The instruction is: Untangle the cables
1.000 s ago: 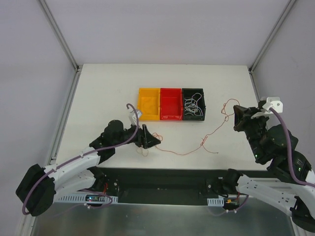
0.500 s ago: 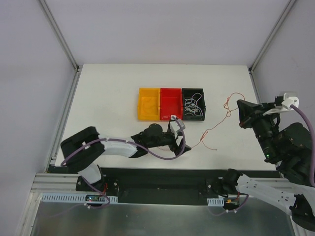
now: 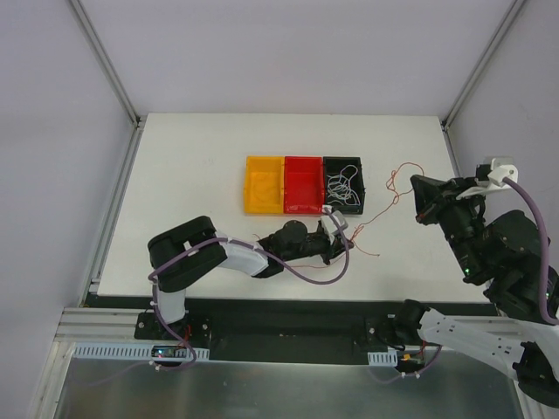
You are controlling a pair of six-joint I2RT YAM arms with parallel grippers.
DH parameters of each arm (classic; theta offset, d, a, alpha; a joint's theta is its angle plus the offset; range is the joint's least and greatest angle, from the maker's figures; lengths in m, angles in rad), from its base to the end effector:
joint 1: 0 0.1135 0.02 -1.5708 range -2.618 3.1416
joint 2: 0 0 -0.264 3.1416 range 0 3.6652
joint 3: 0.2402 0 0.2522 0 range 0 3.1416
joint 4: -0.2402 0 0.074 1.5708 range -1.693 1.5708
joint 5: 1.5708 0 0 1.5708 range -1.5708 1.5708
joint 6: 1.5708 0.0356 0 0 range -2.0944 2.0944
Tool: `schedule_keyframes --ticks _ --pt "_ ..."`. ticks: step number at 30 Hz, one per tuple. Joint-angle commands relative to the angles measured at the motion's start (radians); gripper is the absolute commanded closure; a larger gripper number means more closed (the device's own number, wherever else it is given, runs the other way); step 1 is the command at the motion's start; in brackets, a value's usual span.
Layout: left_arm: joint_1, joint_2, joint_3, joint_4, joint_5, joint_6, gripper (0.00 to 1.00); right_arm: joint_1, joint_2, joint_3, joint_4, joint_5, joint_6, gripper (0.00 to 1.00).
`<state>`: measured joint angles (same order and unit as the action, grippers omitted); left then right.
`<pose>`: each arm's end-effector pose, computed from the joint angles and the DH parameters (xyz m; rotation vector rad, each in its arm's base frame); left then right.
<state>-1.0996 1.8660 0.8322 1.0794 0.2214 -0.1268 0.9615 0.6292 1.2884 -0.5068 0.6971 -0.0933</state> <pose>0.1666 -0.3442 0.1912 0.9293 1.3518 -1.1296 0.0551 0.0390 0.4817 -0.1844 1.4460 0.2154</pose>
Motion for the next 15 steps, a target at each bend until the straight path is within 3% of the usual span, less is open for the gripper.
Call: schedule_keyframes --ticks 1,6,15 --pt "-0.003 -0.06 -0.054 -0.024 -0.094 0.009 1.0 -0.001 0.0 0.042 0.019 0.034 -0.005 1.0" --pt "-0.003 -0.113 -0.156 -0.027 -0.215 0.015 1.0 -0.001 -0.02 0.092 0.063 0.125 -0.088 1.0" --pt "-0.002 -0.042 -0.091 -0.091 -0.399 0.042 1.0 -0.001 -0.069 0.242 0.183 0.182 -0.23 1.0"
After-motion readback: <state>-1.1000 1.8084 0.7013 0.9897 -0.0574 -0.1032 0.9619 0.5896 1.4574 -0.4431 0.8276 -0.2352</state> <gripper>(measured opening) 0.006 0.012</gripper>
